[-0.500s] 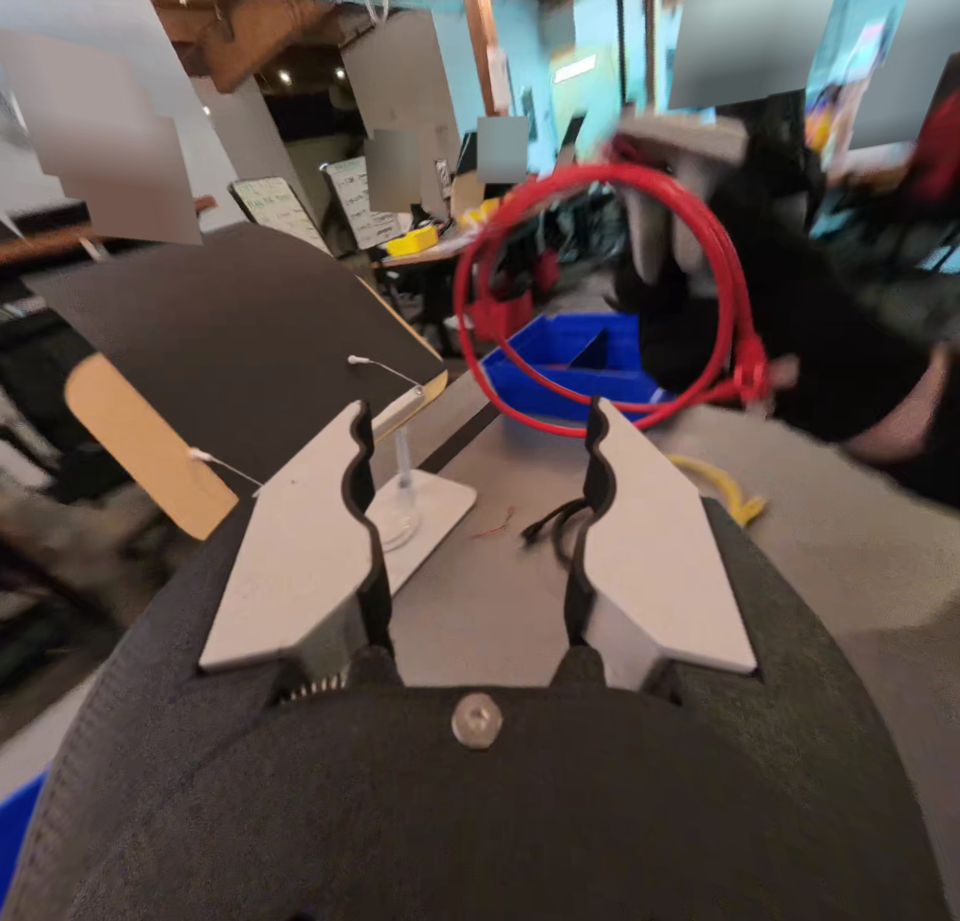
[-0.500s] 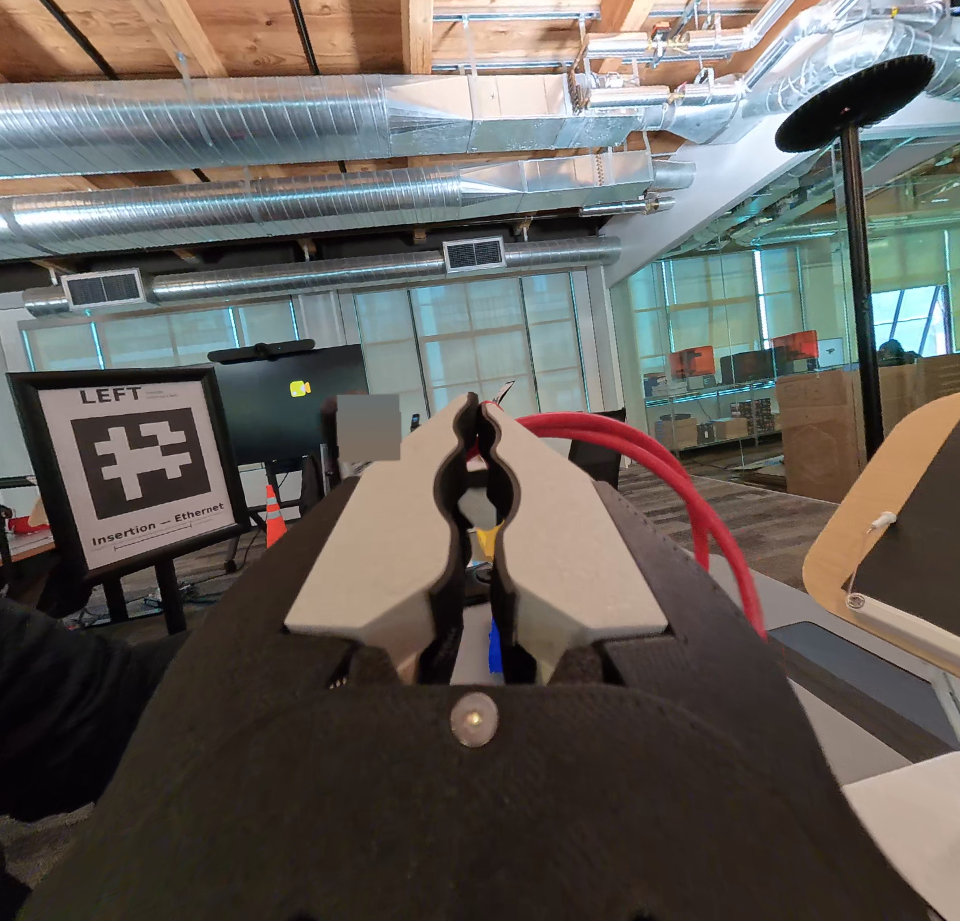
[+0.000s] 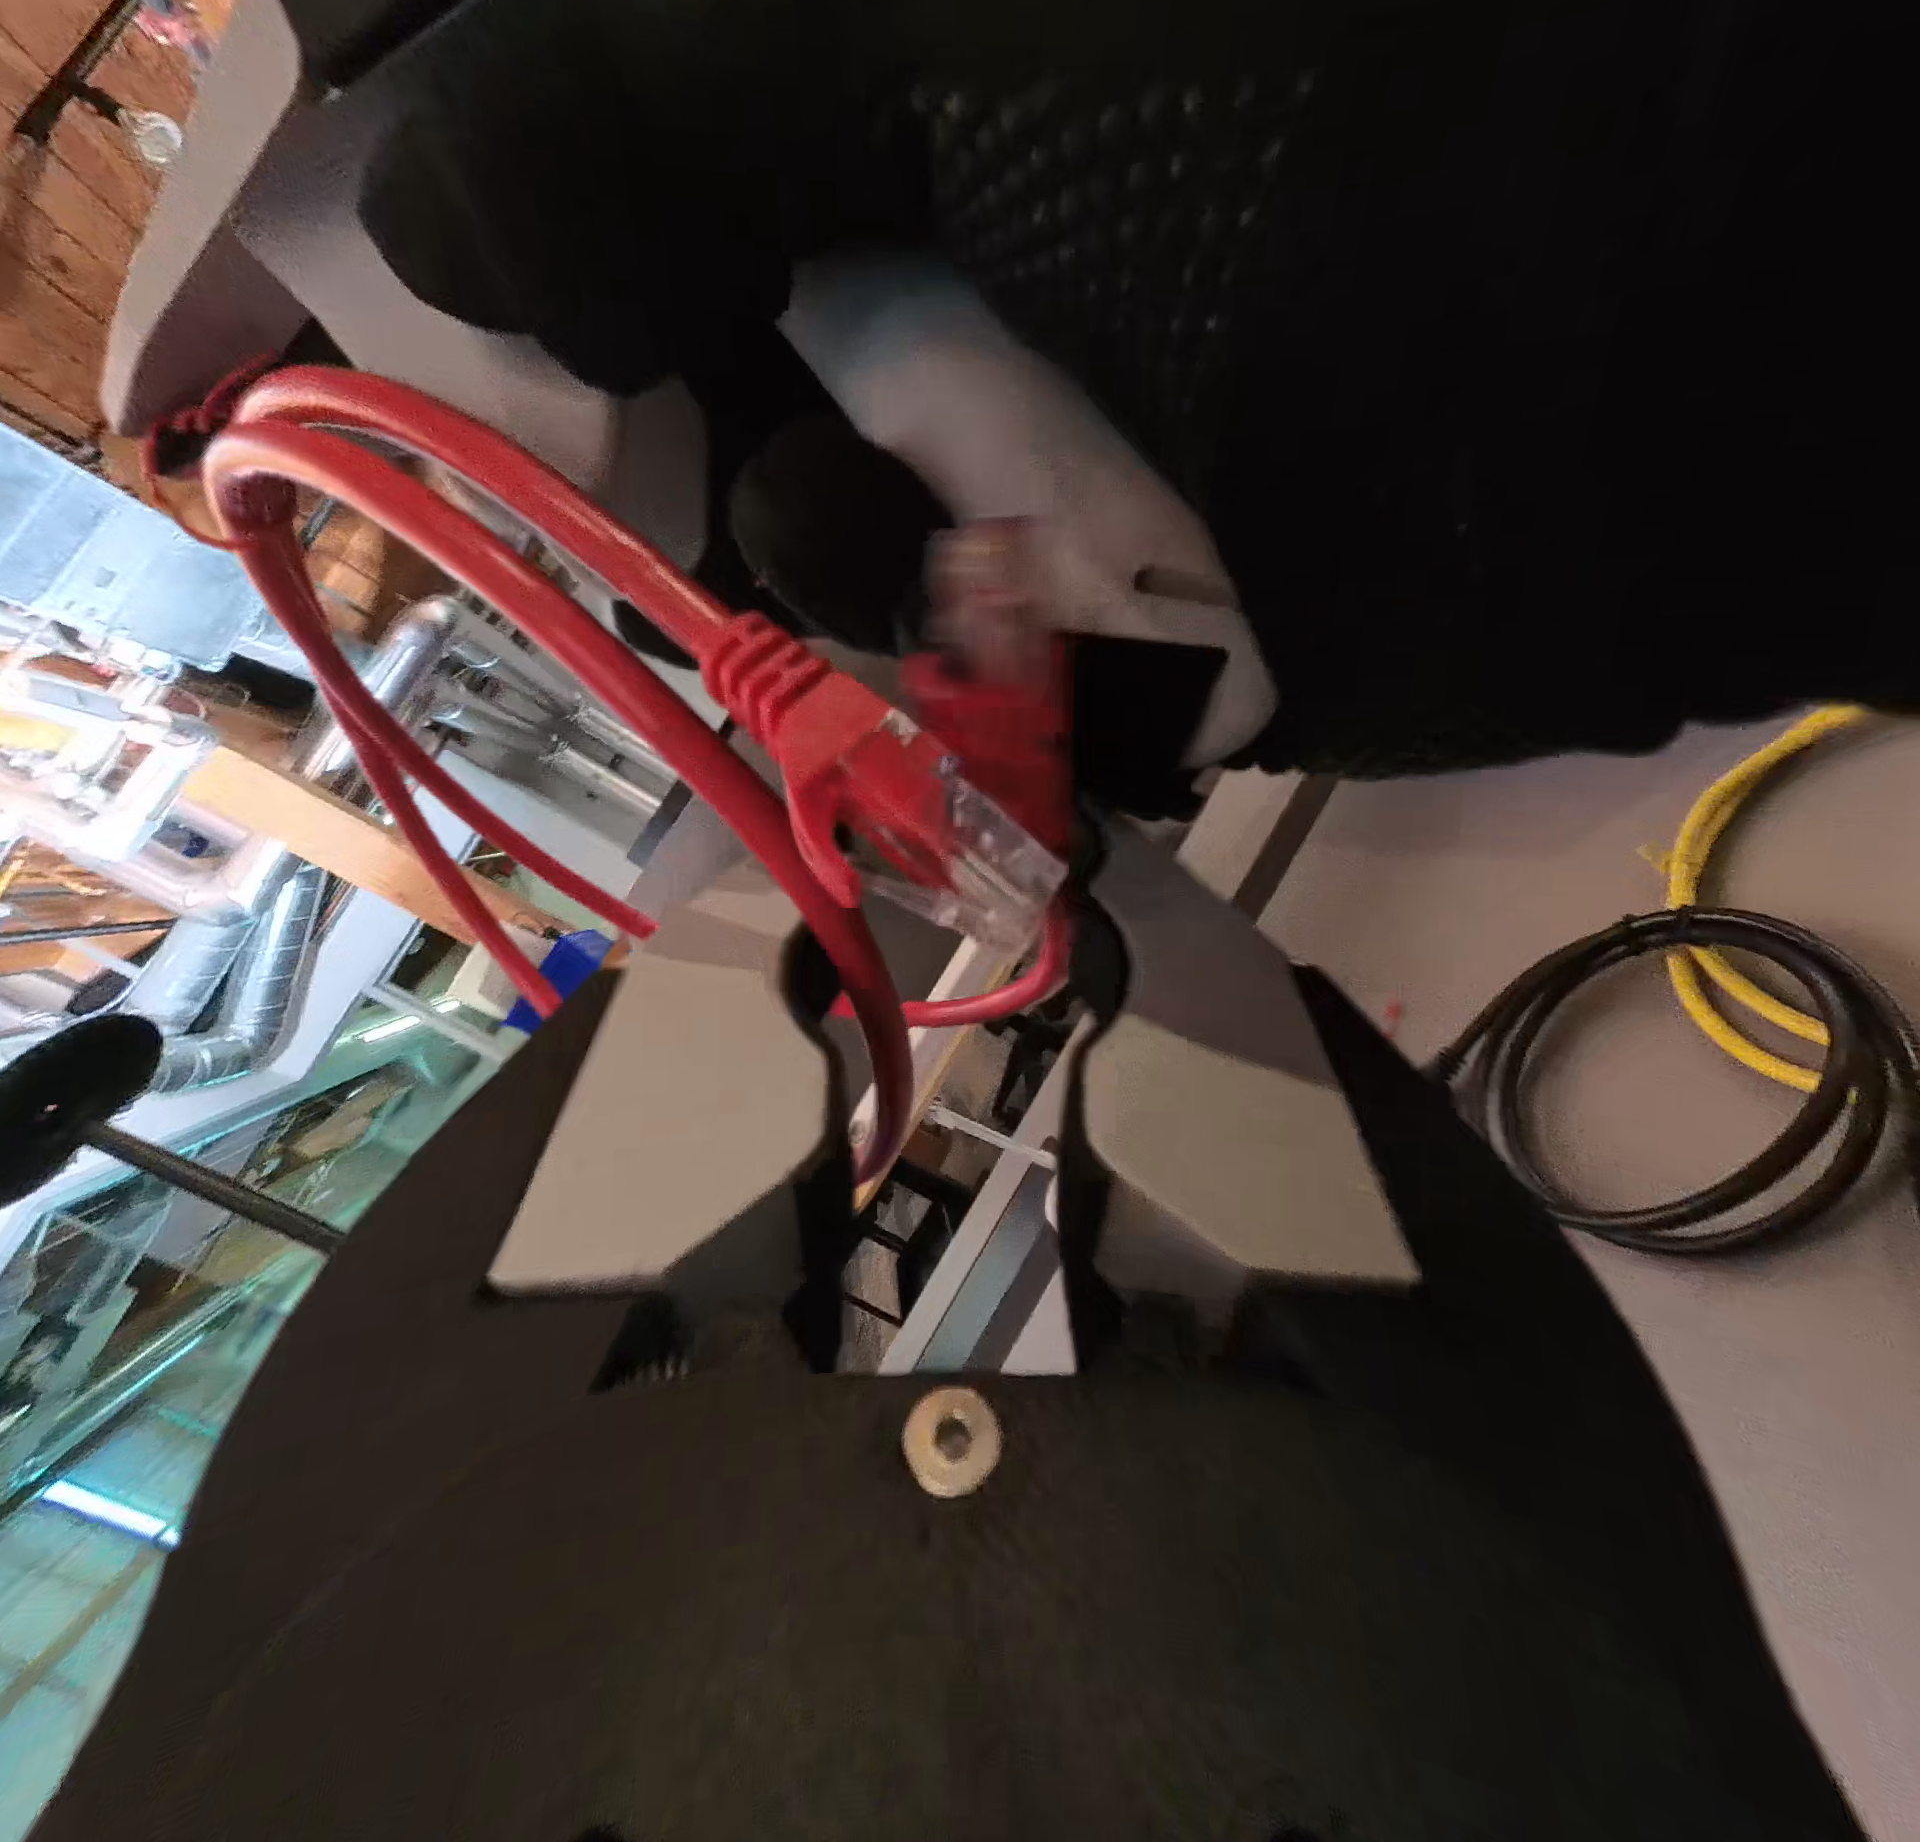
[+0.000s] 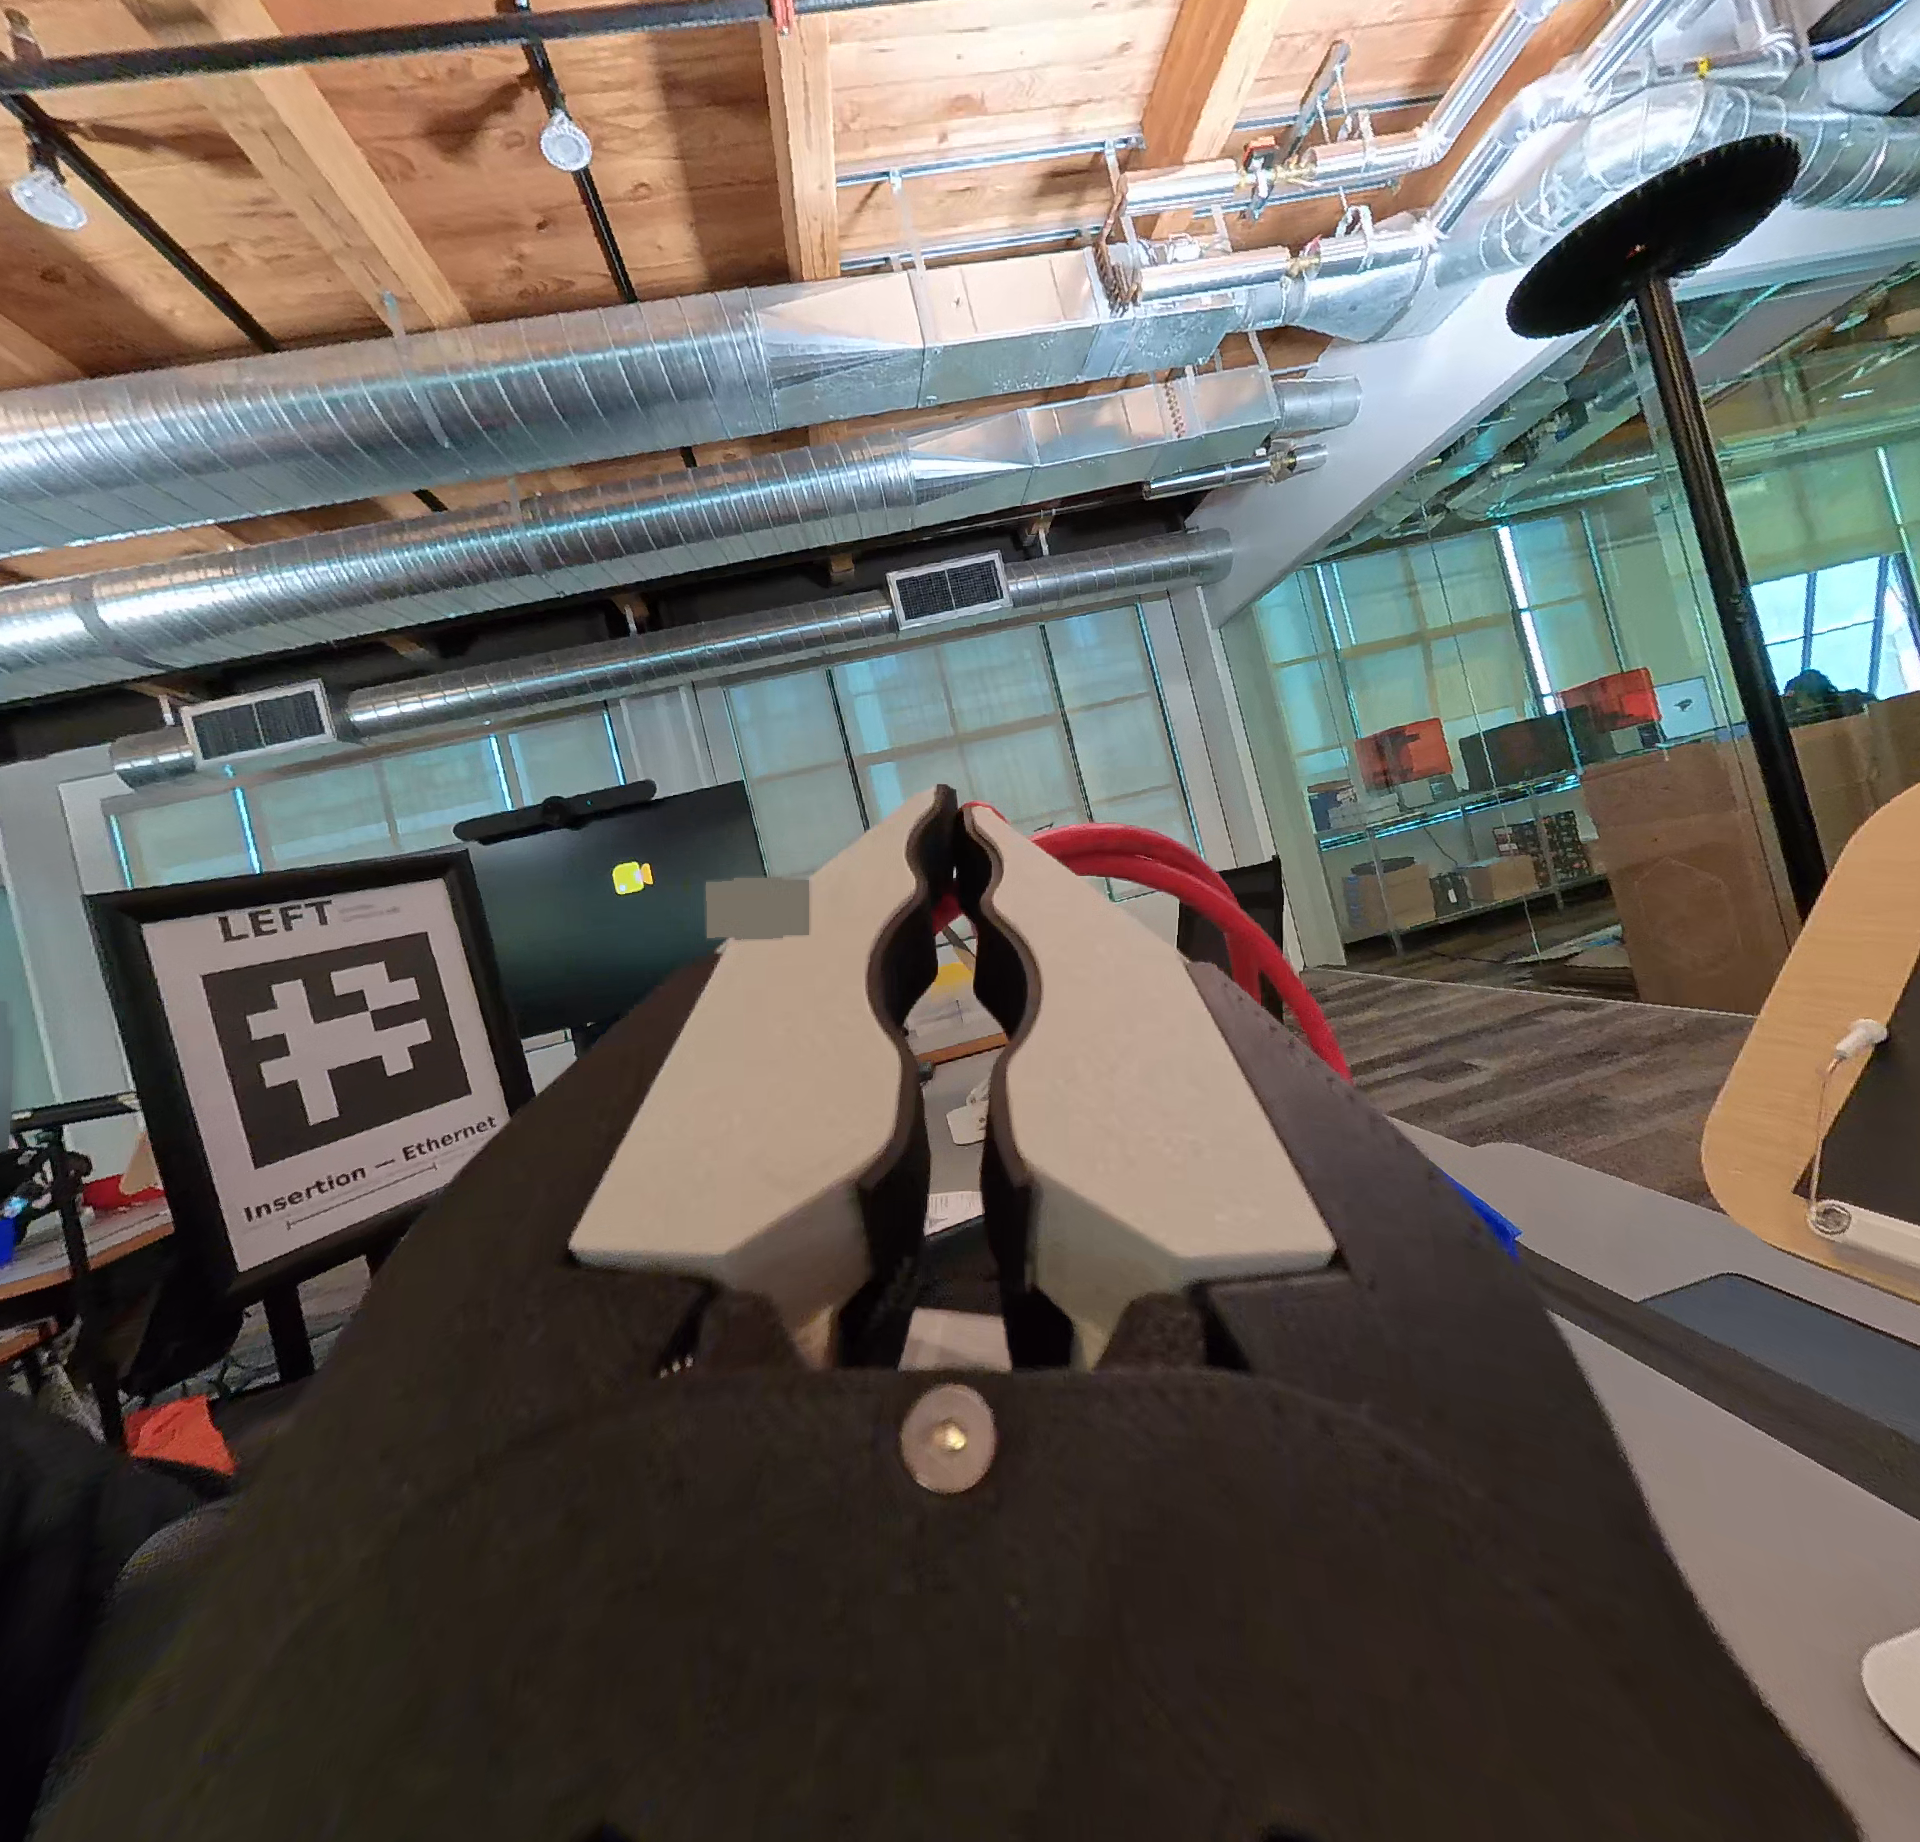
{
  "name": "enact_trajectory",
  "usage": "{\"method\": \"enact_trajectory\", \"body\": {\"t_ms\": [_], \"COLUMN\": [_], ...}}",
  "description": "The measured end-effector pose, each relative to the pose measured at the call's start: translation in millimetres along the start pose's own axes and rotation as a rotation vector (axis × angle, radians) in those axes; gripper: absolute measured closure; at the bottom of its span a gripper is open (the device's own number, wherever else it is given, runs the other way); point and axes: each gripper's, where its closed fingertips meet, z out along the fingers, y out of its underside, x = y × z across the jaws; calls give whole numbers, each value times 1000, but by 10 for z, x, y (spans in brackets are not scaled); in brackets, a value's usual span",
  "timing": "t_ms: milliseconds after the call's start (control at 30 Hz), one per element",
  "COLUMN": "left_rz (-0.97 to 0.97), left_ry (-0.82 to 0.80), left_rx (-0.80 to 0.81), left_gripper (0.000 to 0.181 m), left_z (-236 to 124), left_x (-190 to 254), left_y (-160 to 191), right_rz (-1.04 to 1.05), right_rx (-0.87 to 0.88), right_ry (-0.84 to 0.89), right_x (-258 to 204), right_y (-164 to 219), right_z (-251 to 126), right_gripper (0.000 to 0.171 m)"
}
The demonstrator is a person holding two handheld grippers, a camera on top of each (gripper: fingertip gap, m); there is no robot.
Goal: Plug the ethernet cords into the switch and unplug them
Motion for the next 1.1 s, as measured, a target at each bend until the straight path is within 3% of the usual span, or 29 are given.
{"method": "enact_trajectory", "body": {"t_ms": [67, 267, 500, 867, 1100], "left_rz": [-20, -99, -177, -480, -527], "left_ry": [-22, 91, 211, 466, 664], "left_rx": [-20, 25, 44, -112, -390], "left_gripper": [181, 181, 181, 181, 181], "left_z": [-1, -321, -685, -361, -2], "left_x": [-45, -253, -1033, -1775, -1707], "left_y": [0, -187, -607, -545, -297], "right_rz": [-1, -66, -148, -152, -247], "right_rx": [8, -31, -184, -240, -351], "right_ry": [13, 89, 107, -19, -28], "right_x": [18, 185, 272, 21, -22], "right_y": [-19, -65, 184, 297, 535], "right_z": [-18, -142, -129, -39, 6], "right_gripper": [171, 171, 171, 171, 171]}}
